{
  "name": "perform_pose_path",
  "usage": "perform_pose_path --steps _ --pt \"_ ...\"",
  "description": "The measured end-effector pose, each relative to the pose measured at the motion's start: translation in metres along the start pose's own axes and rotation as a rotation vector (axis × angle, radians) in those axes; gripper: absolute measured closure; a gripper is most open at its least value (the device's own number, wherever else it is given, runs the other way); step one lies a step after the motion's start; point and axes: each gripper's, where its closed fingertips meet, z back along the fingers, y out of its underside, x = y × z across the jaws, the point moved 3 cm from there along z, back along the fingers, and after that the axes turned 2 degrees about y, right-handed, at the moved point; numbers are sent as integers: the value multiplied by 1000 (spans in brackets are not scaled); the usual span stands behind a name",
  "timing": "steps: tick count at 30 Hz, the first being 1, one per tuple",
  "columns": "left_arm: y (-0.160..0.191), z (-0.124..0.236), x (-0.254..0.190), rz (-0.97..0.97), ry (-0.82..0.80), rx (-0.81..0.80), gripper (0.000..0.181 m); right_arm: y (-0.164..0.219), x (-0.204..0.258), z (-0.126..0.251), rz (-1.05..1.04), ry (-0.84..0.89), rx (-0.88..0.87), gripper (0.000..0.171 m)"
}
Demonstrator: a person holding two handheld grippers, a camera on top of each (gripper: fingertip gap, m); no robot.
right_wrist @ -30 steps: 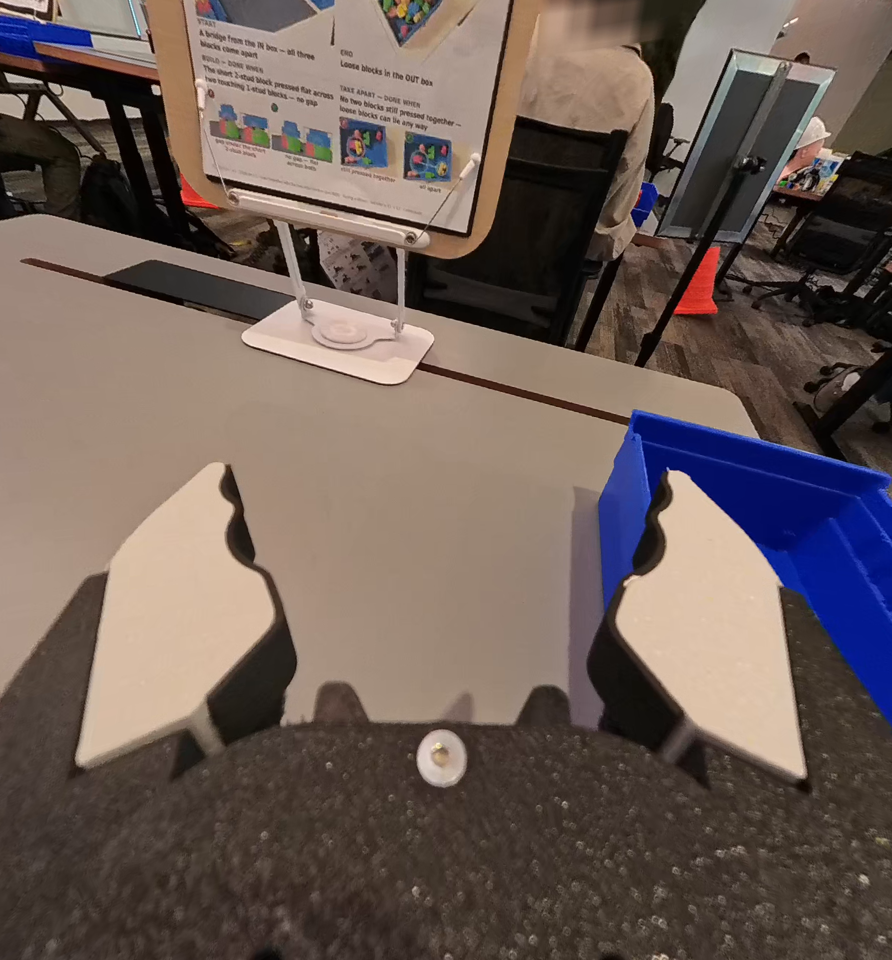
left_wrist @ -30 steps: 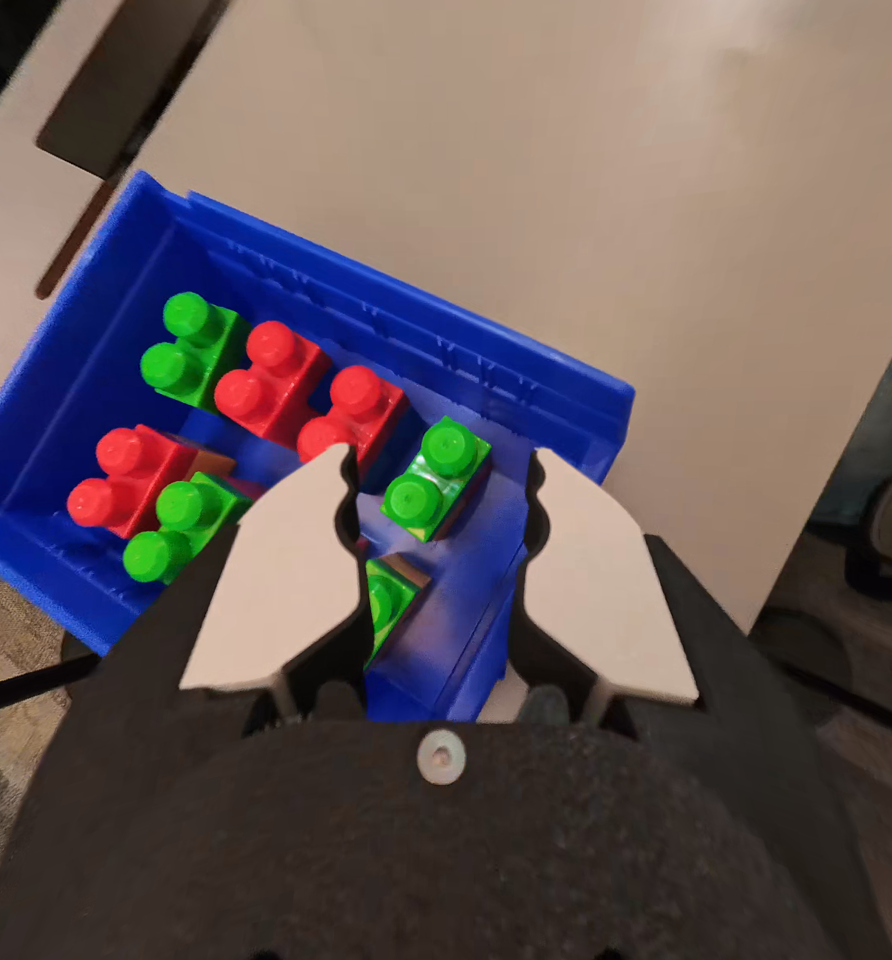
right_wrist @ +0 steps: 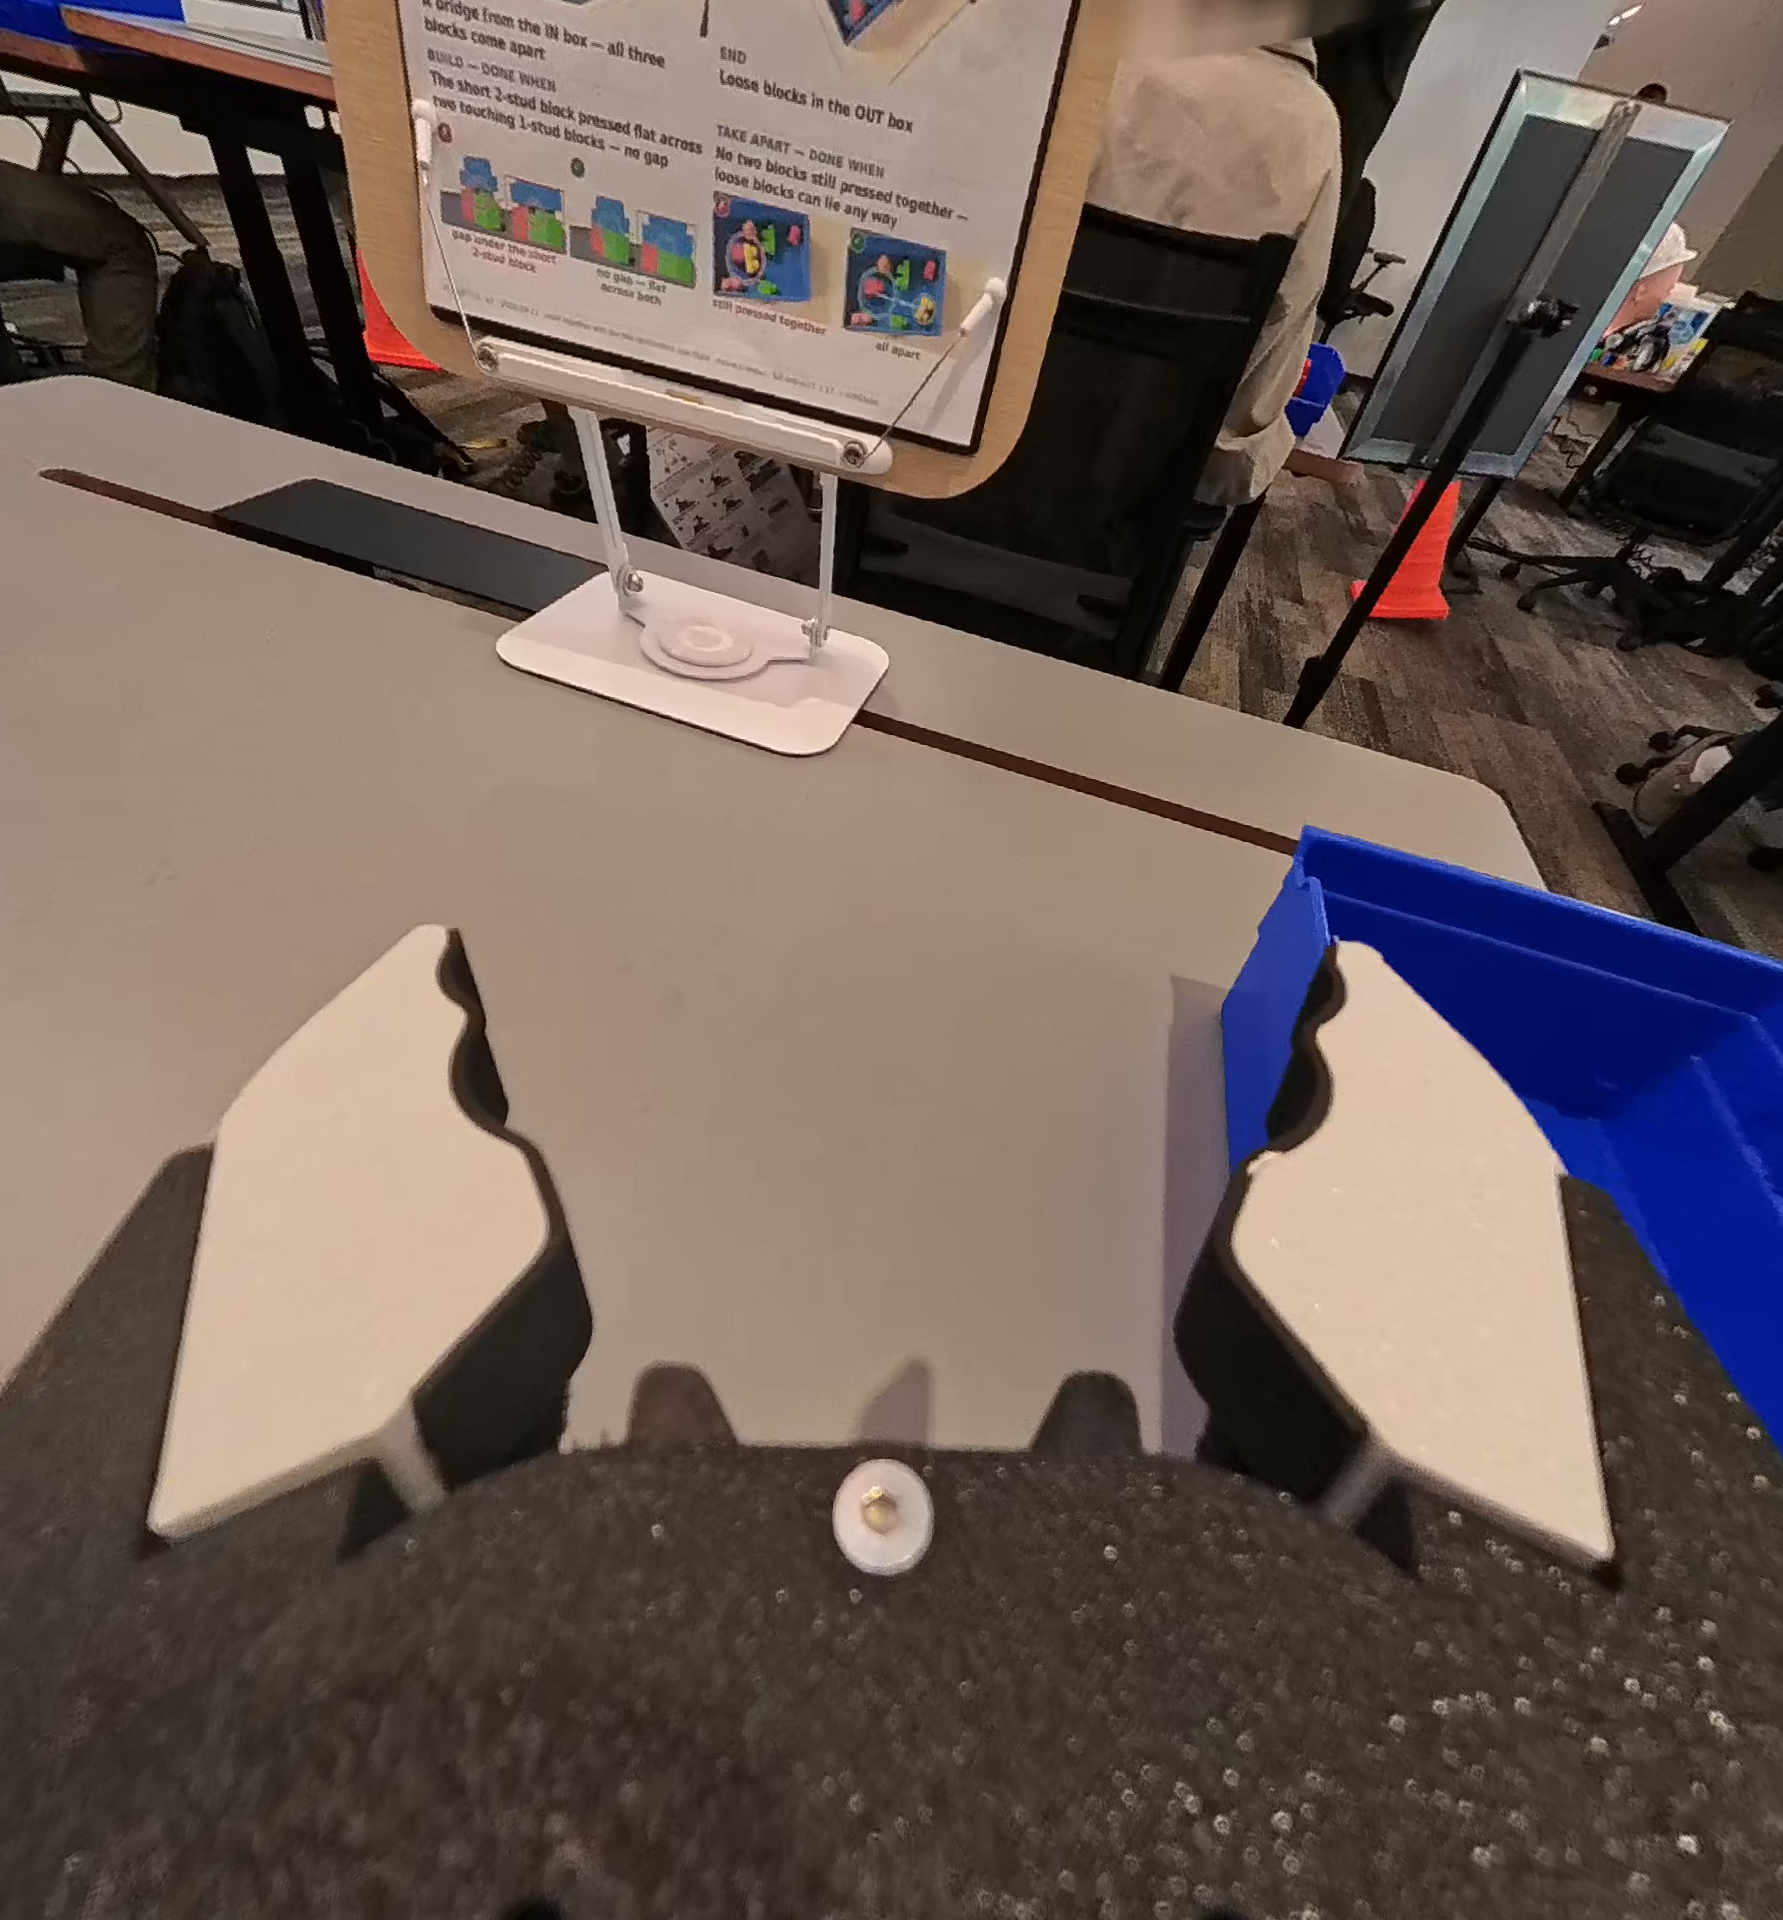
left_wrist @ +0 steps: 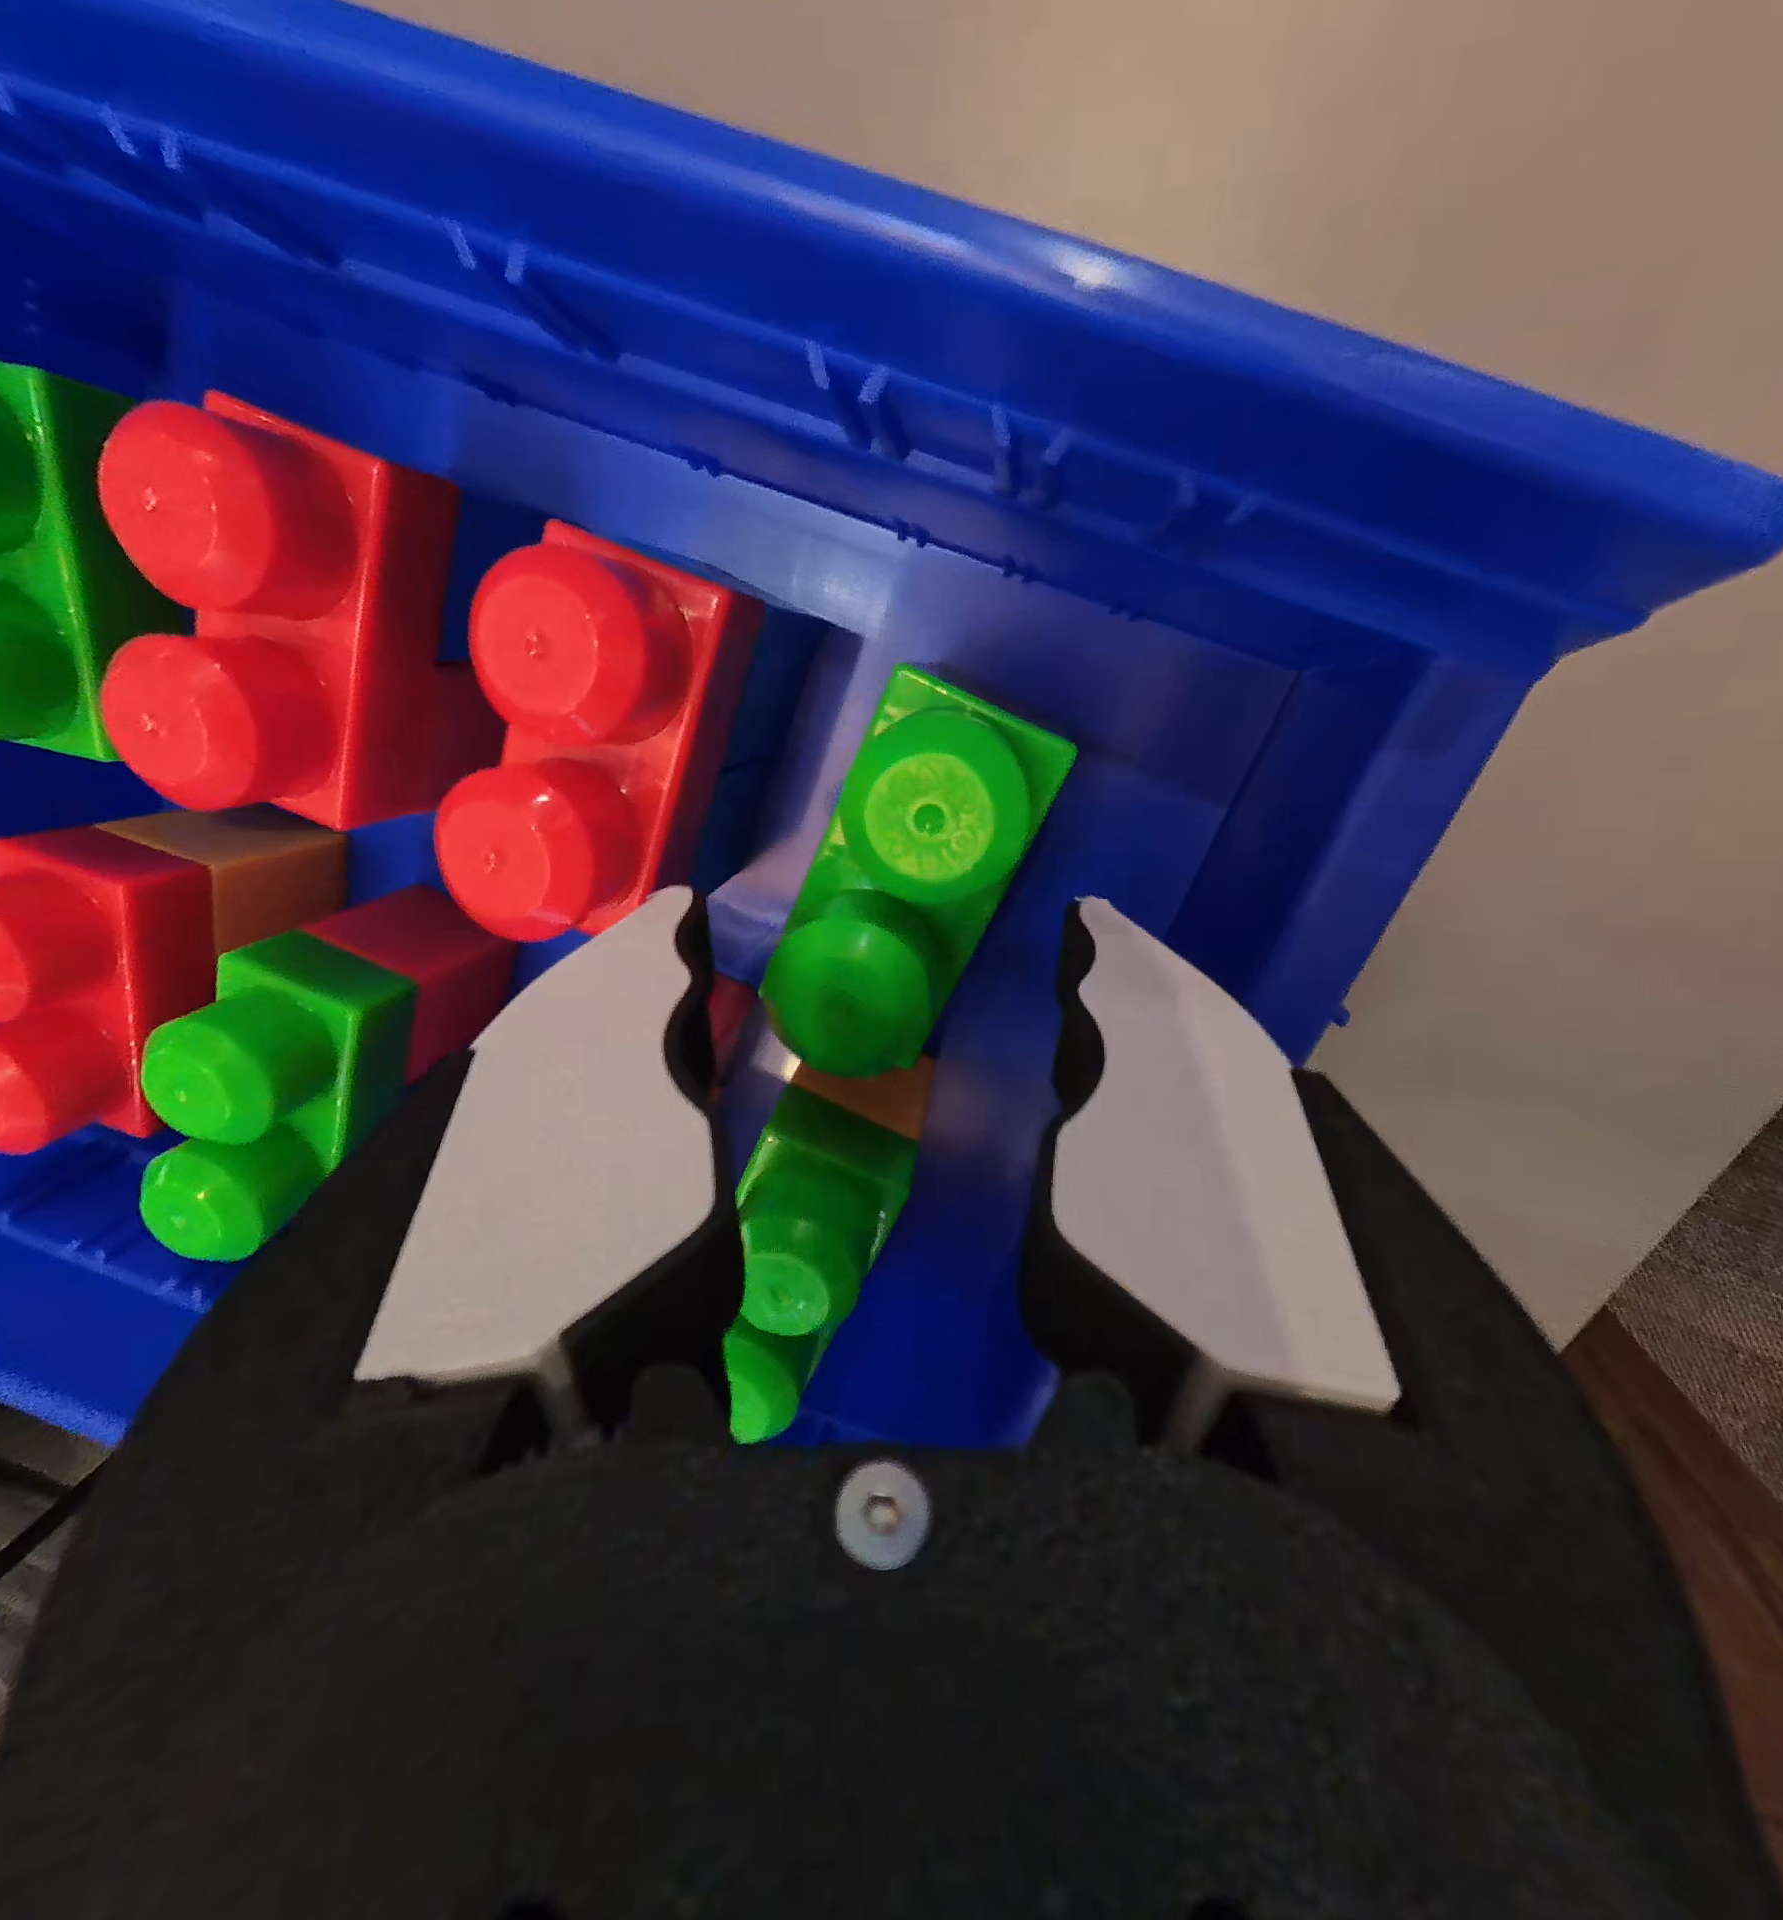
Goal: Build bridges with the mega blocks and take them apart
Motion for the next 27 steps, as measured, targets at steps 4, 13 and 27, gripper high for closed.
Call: perform_pose_path --steps 4,13,27 --pt "1 -5 -1 -1 13 19 118 -2 -1 1 1 2 -4 29" --pt "10 -14 -1 8 31 48 119 1 -3 1 1 4 3 29" --pt "9 -21 1 29 58 16 130 4 -1 -2 2 0 12 29"
